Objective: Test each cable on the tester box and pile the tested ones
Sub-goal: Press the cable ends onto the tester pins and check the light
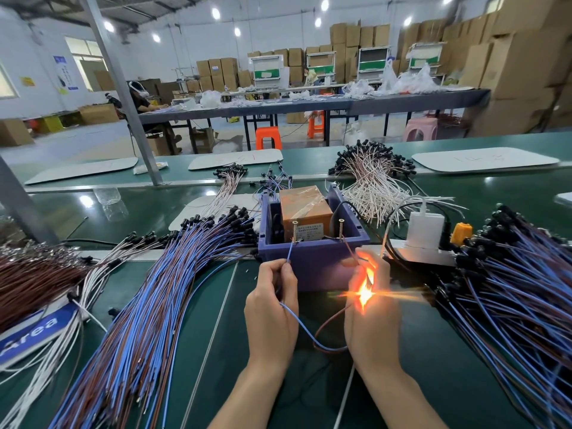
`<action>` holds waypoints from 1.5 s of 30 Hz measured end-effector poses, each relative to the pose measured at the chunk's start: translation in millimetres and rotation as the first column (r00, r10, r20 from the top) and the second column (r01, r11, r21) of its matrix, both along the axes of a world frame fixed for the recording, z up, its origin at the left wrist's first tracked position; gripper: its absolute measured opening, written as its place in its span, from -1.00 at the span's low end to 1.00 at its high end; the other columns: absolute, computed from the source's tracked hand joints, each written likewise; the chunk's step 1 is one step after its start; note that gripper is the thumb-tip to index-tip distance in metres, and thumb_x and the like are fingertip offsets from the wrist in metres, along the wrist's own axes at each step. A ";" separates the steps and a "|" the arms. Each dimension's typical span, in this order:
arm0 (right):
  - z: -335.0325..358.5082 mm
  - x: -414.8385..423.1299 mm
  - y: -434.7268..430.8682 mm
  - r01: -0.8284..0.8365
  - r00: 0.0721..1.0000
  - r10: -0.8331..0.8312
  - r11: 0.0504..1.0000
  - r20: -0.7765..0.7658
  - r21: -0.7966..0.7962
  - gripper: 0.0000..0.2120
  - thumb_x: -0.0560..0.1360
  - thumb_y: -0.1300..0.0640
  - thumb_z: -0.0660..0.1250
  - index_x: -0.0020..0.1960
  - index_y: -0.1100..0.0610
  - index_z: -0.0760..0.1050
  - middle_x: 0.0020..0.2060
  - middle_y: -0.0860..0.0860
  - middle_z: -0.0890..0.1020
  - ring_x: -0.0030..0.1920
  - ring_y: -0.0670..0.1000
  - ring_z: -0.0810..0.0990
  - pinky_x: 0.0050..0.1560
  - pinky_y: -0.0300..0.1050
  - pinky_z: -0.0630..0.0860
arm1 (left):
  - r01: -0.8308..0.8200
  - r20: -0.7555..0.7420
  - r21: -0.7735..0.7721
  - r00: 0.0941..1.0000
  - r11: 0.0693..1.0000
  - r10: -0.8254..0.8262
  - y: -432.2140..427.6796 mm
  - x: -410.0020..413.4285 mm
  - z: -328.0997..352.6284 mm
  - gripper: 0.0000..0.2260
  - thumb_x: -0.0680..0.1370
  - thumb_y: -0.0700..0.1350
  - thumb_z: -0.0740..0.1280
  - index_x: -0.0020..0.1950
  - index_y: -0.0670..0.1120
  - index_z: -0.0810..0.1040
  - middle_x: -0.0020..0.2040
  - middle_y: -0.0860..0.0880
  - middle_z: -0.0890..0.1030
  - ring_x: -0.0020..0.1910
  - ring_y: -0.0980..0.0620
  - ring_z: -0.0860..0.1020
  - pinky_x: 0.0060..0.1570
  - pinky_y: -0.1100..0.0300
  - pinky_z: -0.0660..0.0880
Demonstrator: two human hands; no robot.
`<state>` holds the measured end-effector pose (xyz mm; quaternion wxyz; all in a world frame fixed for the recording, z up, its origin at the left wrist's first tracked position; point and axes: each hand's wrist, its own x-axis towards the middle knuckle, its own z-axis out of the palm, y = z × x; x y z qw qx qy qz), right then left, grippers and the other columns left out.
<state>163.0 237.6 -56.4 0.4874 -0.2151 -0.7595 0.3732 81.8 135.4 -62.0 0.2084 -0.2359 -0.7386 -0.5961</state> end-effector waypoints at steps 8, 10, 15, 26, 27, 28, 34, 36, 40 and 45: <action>-0.8 1.6 -1.3 -0.033 0.999 0.032 0.999 -0.025 -0.041 -0.41 0.63 -0.28 -0.13 0.21 0.12 0.46 -0.34 -0.31 0.41 -0.42 -0.26 0.52 -0.41 -0.42 0.33 | 0.018 0.015 0.005 1.000 1.000 -0.018 -1.4 2.6 1.8 -0.91 0.66 0.00 0.24 0.00 0.06 0.51 -0.27 0.12 0.57 -0.35 0.04 0.52 -0.34 -0.01 0.51; -1.0 0.2 -0.2 -0.056 0.998 0.055 0.998 -0.019 -0.041 -0.55 0.64 -0.27 -0.08 0.27 -0.03 0.38 -0.22 -0.27 0.53 -0.33 -0.25 0.55 -0.35 -0.41 0.37 | 0.006 0.015 0.014 1.000 1.000 -0.006 -1.4 3.8 3.2 -0.90 0.67 0.02 0.21 0.01 0.10 0.49 -0.24 0.13 0.59 -0.32 0.04 0.55 -0.32 0.01 0.51; 3.0 -0.7 1.0 -0.062 0.996 0.060 0.997 -0.059 -0.037 -0.74 0.64 -0.04 0.01 0.28 -0.15 0.31 0.07 -0.29 0.57 -0.08 -0.17 0.60 -0.14 -0.44 0.41 | -0.060 0.073 0.121 0.996 0.991 0.051 -2.3 3.2 6.2 -0.89 0.66 0.09 0.11 -0.02 0.18 0.38 -0.27 0.16 0.56 -0.41 0.13 0.45 -0.41 0.07 0.40; 1.5 13.4 -2.0 -0.028 0.999 0.027 0.999 0.034 0.045 -0.62 0.66 0.10 0.11 0.44 -0.17 0.24 0.30 -0.23 0.57 0.11 -0.27 0.58 0.03 -0.39 0.47 | -0.080 0.247 0.165 0.968 0.983 0.037 -10.4 5.1 7.5 -0.90 0.69 -0.06 0.17 0.02 0.13 0.41 -0.26 0.11 0.57 -0.39 0.15 0.44 -0.36 0.12 0.42; 2.8 15.1 -2.9 -0.038 0.998 0.035 0.998 0.054 0.055 -0.54 0.66 0.15 0.13 0.45 -0.27 0.18 0.32 -0.23 0.55 0.08 -0.21 0.61 -0.01 -0.46 0.44 | -0.086 0.287 0.163 0.957 0.983 0.036 -11.9 5.0 7.1 -0.90 0.69 -0.08 0.18 0.02 0.11 0.41 -0.27 0.07 0.56 -0.39 0.15 0.45 -0.34 0.14 0.42; 3.8 16.7 -3.7 -0.045 0.997 0.040 0.997 0.072 0.066 -0.43 0.65 0.22 0.16 0.44 -0.36 0.14 0.34 -0.24 0.53 0.04 -0.17 0.63 -0.06 -0.51 0.41 | -0.094 0.321 0.152 0.946 0.984 0.041 -13.9 5.2 6.9 -0.89 0.69 -0.09 0.19 0.01 0.09 0.42 -0.28 0.06 0.56 -0.38 0.17 0.46 -0.34 0.21 0.41; 6.2 23.5 -4.4 -0.040 0.998 0.040 0.999 0.052 -0.004 -0.45 0.67 0.18 0.09 0.36 -0.48 0.14 0.30 -0.27 0.56 -0.08 0.06 0.68 -0.17 -0.27 0.48 | -0.122 0.441 0.140 0.896 0.983 0.048 -36.0 21.4 6.4 -0.85 0.68 -0.14 0.19 -0.01 0.10 0.45 -0.19 -0.04 0.55 -0.30 0.19 0.48 -0.32 0.33 0.40; 5.3 27.0 -2.9 -0.037 0.999 0.039 0.998 0.037 -0.051 -0.49 0.68 0.10 0.05 0.30 -0.56 0.18 0.22 -0.29 0.59 -0.25 -0.01 0.63 -0.27 -0.17 0.51 | -0.150 0.487 0.168 0.872 0.974 0.051 -43.9 27.0 6.7 -0.76 0.66 -0.25 0.15 0.06 0.11 0.43 -0.04 -0.06 0.53 -0.16 0.07 0.50 -0.17 0.21 0.42; 10.2 33.4 -5.3 -0.083 0.996 0.084 0.993 0.012 -0.089 -0.55 0.69 0.01 0.03 0.26 -0.61 0.14 0.17 -0.37 0.58 -0.47 -0.08 0.52 -0.38 -0.04 0.62 | -0.275 0.493 0.212 0.858 0.938 0.141 -62.6 38.7 14.5 -0.69 0.64 -0.35 0.10 0.25 0.00 0.39 0.09 0.03 0.39 0.03 0.11 0.46 0.06 0.19 0.41; 49.7 39.0 -13.7 -0.198 0.977 0.193 0.979 -0.088 -0.044 -0.65 0.63 -0.12 0.03 0.34 -0.48 0.27 0.02 -0.30 0.68 -0.51 -0.06 0.53 -0.41 -0.22 0.56 | -0.168 -0.005 0.006 0.986 0.986 0.168 -72.9 64.7 30.6 -0.79 0.64 -0.16 0.18 0.21 0.11 0.43 -0.01 0.17 0.38 -0.15 0.07 0.48 -0.13 0.05 0.50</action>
